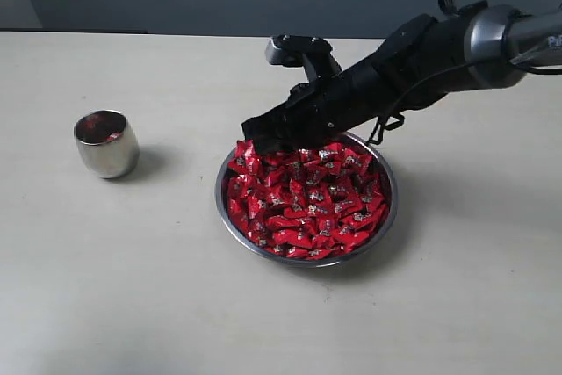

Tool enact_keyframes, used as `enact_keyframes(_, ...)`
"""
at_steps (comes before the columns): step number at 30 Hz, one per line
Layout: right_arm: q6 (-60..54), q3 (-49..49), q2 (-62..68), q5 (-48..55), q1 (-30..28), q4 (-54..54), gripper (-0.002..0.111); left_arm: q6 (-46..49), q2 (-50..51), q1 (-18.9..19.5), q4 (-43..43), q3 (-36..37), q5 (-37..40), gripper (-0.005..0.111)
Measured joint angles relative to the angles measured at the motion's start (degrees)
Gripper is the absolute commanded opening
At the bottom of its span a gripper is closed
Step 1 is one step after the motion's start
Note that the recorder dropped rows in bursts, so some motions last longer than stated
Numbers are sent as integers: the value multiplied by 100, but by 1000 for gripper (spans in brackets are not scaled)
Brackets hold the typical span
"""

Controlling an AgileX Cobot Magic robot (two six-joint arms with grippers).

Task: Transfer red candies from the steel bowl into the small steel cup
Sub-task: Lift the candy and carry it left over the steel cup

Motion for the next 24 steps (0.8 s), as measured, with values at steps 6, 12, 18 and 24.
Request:
enact_keyframes(6,-57,-1531,760,1024,10,488,-1,0,0,0,0,0,0,0)
enact_keyframes(12,524,-3034,1647,1574,313,185,-1,0,0,0,0,0,0,0)
enact_keyframes(18,1181,-4055,2077,1538,689,-970,-1,0,0,0,0,0,0,0)
enact_keyframes(24,1432,-4568,2175,1125,989,-1847,-1,0,0,0,0,0,0,0)
